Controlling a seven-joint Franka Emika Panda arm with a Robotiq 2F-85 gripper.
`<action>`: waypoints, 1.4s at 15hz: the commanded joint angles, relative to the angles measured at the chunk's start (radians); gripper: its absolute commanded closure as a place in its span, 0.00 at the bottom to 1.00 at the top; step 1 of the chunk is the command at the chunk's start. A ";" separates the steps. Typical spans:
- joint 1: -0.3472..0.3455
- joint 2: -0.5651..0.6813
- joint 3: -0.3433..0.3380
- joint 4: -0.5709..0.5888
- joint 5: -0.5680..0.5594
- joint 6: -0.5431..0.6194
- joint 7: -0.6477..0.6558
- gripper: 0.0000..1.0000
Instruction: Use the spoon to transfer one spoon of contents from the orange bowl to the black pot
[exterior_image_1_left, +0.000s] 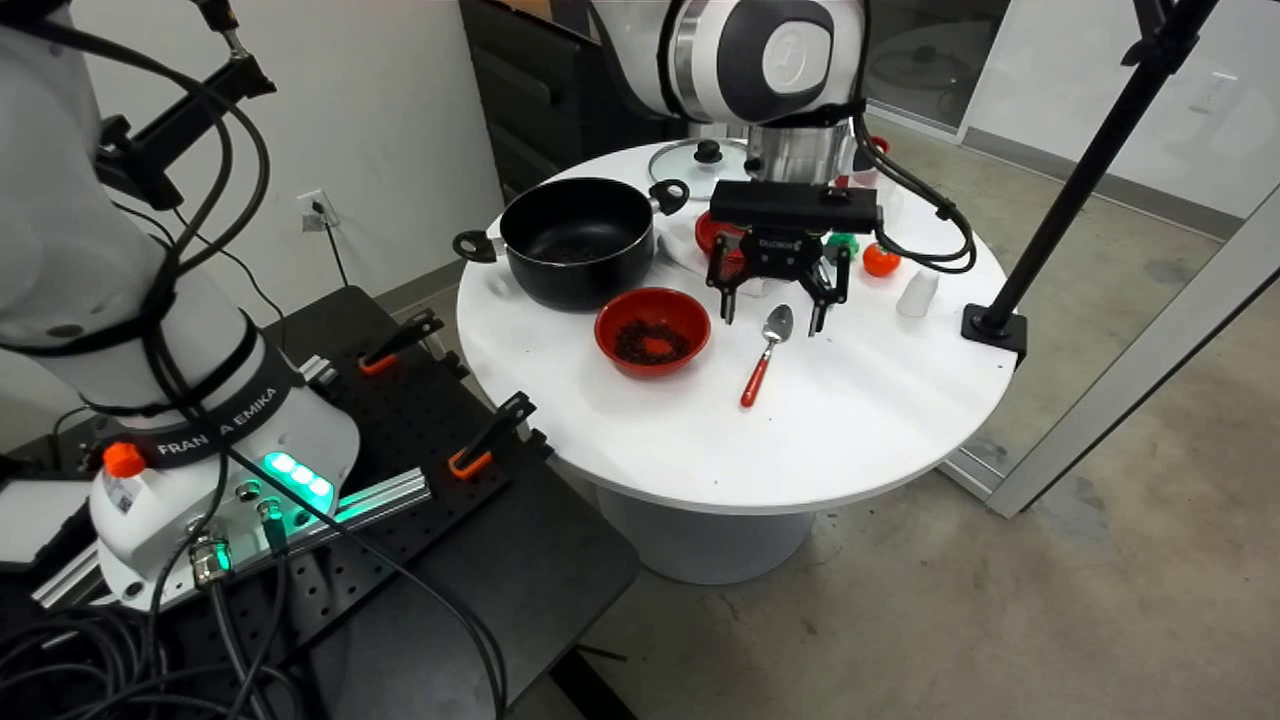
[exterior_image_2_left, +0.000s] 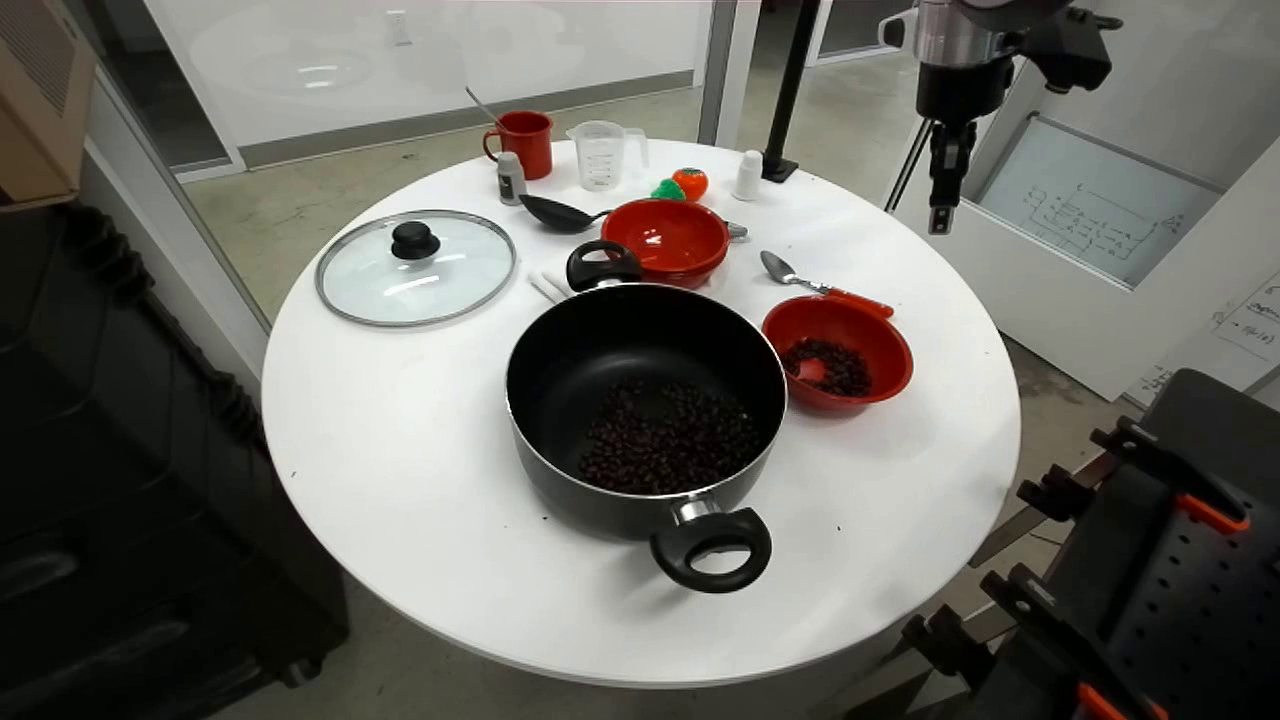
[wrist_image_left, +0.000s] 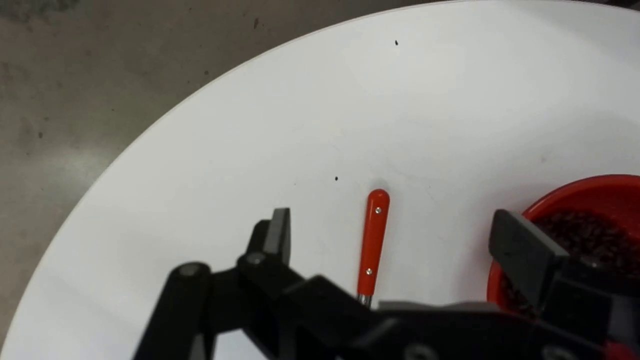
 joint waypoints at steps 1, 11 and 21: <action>-0.009 0.077 0.013 0.067 0.010 -0.004 -0.036 0.00; 0.013 0.211 0.020 0.140 -0.012 0.002 -0.009 0.00; 0.028 0.328 0.017 0.206 -0.046 0.028 0.026 0.00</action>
